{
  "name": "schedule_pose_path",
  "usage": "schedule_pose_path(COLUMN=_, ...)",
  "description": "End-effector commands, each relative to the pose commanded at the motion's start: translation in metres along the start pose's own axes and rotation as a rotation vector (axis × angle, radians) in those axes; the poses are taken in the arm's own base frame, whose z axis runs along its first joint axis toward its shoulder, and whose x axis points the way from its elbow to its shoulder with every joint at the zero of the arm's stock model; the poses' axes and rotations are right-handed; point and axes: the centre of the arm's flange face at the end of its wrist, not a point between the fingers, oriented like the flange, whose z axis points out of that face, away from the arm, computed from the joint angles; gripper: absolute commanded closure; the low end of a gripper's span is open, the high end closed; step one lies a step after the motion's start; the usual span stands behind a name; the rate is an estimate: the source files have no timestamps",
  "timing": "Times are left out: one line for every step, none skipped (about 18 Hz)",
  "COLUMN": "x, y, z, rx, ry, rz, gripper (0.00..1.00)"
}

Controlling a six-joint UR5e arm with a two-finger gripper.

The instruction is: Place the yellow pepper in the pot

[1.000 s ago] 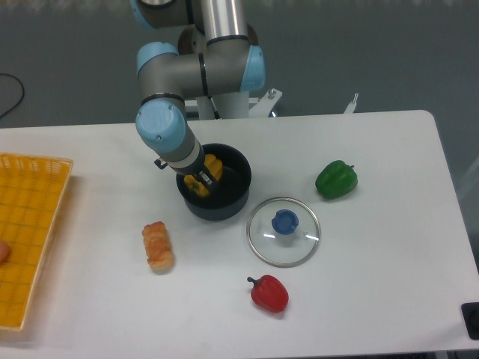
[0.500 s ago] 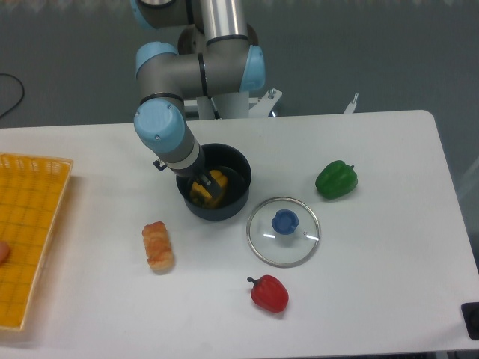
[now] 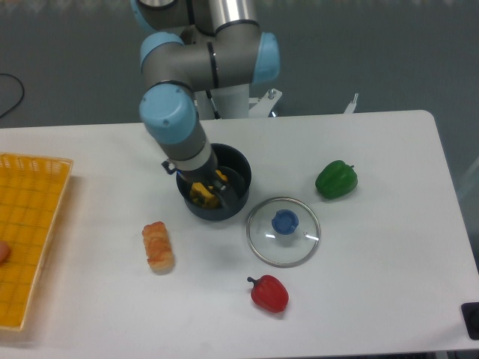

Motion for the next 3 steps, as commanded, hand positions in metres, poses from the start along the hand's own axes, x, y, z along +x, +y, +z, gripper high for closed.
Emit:
schedule_pose_path(x=-0.008, y=0.007, z=-0.001, rx=0.003, ry=-0.003, rz=0.010, gripper=0.00)
schedule_pose_path(x=-0.017, y=0.015, z=-0.002, rx=0.011, ry=-0.007, rz=0.015, gripper=0.00)
schedule_pose_path(x=-0.025, y=0.021, z=-0.001, rx=0.027, ry=-0.007, rz=0.020, gripper=0.00)
